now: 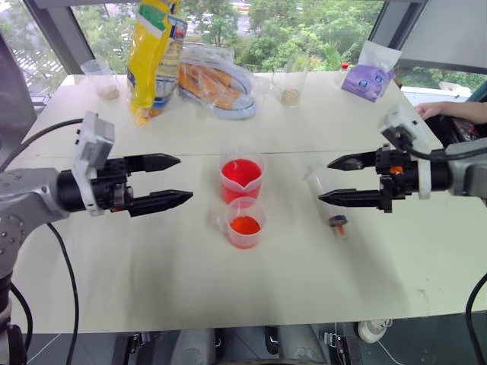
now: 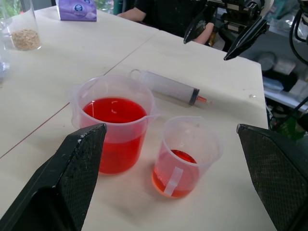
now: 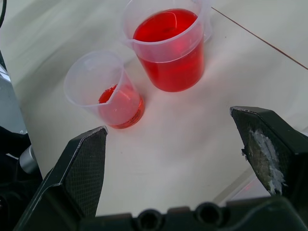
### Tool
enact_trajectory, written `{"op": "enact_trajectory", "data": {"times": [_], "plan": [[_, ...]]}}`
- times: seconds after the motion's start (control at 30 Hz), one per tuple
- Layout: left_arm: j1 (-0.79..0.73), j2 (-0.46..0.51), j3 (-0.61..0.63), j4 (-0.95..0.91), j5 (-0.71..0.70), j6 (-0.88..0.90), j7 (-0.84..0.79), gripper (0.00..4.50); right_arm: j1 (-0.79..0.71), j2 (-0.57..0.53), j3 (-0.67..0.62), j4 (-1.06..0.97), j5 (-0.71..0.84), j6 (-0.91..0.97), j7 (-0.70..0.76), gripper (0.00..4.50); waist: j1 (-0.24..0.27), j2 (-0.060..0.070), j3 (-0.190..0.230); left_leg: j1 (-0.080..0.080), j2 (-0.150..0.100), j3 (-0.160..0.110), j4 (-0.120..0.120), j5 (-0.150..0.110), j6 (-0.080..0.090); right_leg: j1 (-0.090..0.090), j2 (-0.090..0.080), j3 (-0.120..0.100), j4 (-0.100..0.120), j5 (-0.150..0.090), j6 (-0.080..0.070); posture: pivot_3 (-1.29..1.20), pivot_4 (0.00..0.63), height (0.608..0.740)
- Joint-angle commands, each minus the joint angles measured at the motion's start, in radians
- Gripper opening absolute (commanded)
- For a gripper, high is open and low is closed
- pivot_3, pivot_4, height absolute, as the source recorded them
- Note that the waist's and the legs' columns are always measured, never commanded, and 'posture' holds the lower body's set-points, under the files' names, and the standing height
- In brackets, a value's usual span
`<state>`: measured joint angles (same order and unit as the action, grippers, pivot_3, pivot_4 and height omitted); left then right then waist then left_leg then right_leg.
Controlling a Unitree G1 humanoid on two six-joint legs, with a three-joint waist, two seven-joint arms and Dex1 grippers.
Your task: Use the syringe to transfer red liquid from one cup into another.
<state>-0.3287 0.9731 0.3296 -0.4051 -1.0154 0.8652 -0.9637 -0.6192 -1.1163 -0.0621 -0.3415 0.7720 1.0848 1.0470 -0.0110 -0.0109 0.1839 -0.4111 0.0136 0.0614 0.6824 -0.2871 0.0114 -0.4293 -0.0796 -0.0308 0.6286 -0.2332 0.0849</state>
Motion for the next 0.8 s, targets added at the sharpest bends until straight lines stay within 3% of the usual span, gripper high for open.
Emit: {"op": "enact_trajectory", "data": {"times": [0.03, 0.5, 0.8], "plan": [[-0.018, 0.0, 0.015, -0.009, -0.004, -0.02, -0.006, 4.5, 0.0, -0.006, -0.037, -0.022, 0.016, -0.003, 0.0, 4.46, 0.0, 0.0, 0.0, 0.0, 0.0, 0.0, 0.0, 0.0, 0.0, 0.0, 0.0, 0.0, 0.0, 0.0, 0.0, 0.0, 0.15, 0.74], [-0.037, -0.016, 0.015, -0.012, -0.026, -0.013, 0.007, 4.5, 0.029, -0.003, -0.035, -0.025, 0.003, 0.003, -0.029, 4.46, 0.0, 0.0, 0.0, 0.0, 0.0, 0.0, 0.0, 0.0, 0.0, 0.0, 0.0, 0.0, 0.0, 0.0, 0.0, 0.0, 0.15, 0.74], [-0.048, -0.042, -0.006, -0.008, -0.018, -0.022, 0.022, 4.5, -0.068, 0.028, 0.083, 0.084, -0.098, 0.115, -0.17, 4.46, -0.002, 0.0, 0.0, 0.0, 0.0, 0.0, 0.001, 0.0, 0.0, 0.0, 0.0, 0.0, 0.001, 0.0, 0.0, 0.0, 0.15, 0.74]]}}
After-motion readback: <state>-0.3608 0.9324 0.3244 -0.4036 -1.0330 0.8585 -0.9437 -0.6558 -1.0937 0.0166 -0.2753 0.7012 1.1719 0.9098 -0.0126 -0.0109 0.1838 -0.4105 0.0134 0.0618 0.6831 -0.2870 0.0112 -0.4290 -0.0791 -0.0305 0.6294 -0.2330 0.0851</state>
